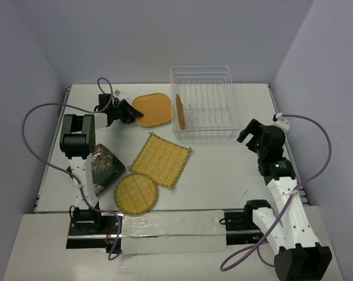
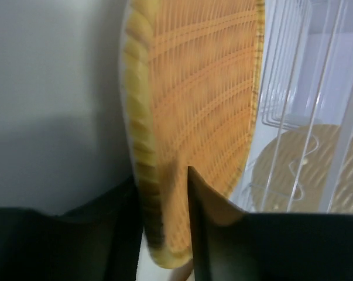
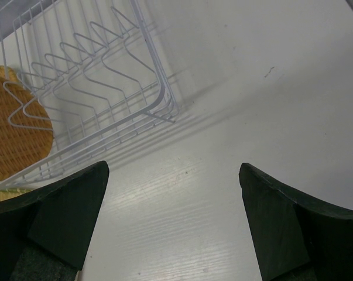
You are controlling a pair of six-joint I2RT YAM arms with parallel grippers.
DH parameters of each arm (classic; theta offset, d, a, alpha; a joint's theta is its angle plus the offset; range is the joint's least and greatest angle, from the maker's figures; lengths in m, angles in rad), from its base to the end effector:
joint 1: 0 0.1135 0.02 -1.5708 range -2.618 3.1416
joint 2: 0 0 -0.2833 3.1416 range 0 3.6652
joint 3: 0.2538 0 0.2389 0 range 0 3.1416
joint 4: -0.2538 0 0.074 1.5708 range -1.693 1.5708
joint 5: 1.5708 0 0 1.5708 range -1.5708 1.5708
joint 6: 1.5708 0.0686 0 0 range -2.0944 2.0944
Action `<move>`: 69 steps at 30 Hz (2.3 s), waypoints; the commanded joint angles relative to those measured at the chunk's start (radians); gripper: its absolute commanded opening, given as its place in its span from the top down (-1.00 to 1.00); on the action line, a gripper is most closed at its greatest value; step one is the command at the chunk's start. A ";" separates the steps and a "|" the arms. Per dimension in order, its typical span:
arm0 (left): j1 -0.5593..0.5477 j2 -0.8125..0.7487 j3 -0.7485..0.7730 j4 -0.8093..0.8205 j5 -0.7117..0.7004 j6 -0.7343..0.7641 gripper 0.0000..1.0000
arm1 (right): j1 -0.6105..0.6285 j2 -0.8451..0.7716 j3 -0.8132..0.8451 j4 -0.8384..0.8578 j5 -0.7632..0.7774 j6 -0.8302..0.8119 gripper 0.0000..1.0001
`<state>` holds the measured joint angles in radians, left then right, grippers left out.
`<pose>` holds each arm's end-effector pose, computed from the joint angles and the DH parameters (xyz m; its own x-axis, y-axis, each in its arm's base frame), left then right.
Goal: Load the plates into the dish rack
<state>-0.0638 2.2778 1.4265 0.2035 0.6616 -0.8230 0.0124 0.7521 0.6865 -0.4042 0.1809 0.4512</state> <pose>0.5000 -0.0742 0.1172 -0.8049 -0.5282 -0.2704 -0.0748 0.5424 -0.8368 0.1741 -0.0102 0.2877 -0.3427 0.4247 -0.8379 0.3308 0.8894 0.3155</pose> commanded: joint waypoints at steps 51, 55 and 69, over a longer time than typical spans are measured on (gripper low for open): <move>-0.896 -0.246 0.937 -0.993 -1.412 0.519 1.00 | -0.005 -0.175 -0.011 0.038 -0.060 -0.023 -0.99; -0.891 -0.195 0.948 -0.999 -1.428 0.491 1.00 | -0.005 -0.175 -0.016 0.038 -0.060 -0.022 -0.99; -0.817 -0.134 0.951 -0.977 -1.395 0.443 1.00 | -0.005 -0.161 -0.021 0.036 -0.043 -0.023 -0.99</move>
<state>-0.8836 2.1604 2.3272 -0.8321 -0.7289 -0.3602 0.0124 0.5825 0.6766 -0.4046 0.1200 0.4290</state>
